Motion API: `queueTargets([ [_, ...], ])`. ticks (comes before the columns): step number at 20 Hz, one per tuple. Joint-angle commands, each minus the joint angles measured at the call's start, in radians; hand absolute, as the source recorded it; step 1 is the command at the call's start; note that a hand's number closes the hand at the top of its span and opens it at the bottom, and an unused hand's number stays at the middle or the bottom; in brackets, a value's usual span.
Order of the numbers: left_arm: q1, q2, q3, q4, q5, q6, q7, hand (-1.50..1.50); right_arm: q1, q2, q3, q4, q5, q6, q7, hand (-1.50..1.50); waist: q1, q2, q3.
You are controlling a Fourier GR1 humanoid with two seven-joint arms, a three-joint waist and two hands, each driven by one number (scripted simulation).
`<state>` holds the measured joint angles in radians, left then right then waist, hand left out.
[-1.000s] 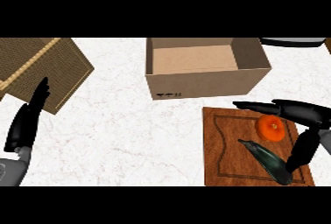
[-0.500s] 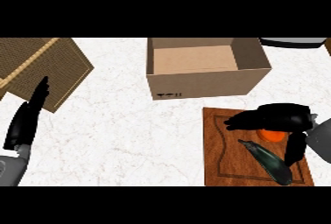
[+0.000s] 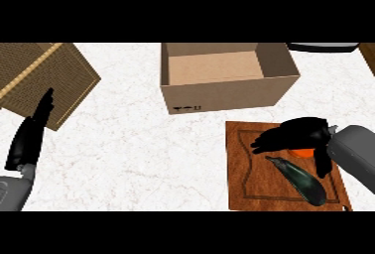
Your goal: Pick the eggplant from the cutting board and place it in the cardboard box
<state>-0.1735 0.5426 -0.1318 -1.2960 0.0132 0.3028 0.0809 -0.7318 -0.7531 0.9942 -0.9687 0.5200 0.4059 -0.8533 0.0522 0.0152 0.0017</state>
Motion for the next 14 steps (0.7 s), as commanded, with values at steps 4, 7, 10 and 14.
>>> queueTargets([
  [4, 0.024, 0.014, 0.055, 0.048, 0.015, -0.031, -0.046, 0.0, -0.036, 0.103, 0.058, 0.174, 0.056, 0.037, -0.186, -1.5, -0.023, -0.007, -0.001],
  [7, 0.038, 0.018, 0.037, -0.036, -0.003, -0.029, 0.003, 0.0, -0.028, 0.123, 0.072, 0.191, 0.05, 0.032, -0.196, -1.5, -0.023, -0.011, -0.001],
  [10, 0.056, 0.021, 0.047, -0.021, -0.003, -0.039, -0.018, 0.0, -0.069, 0.085, 0.072, 0.19, 0.021, 0.071, -0.267, -1.5, -0.024, -0.01, -0.001],
  [14, 0.08, -0.002, 0.057, 0.005, -0.003, -0.028, -0.049, 0.0, -0.058, 0.064, 0.105, 0.162, -0.003, 0.07, -0.299, -1.5, -0.028, -0.01, -0.002],
])
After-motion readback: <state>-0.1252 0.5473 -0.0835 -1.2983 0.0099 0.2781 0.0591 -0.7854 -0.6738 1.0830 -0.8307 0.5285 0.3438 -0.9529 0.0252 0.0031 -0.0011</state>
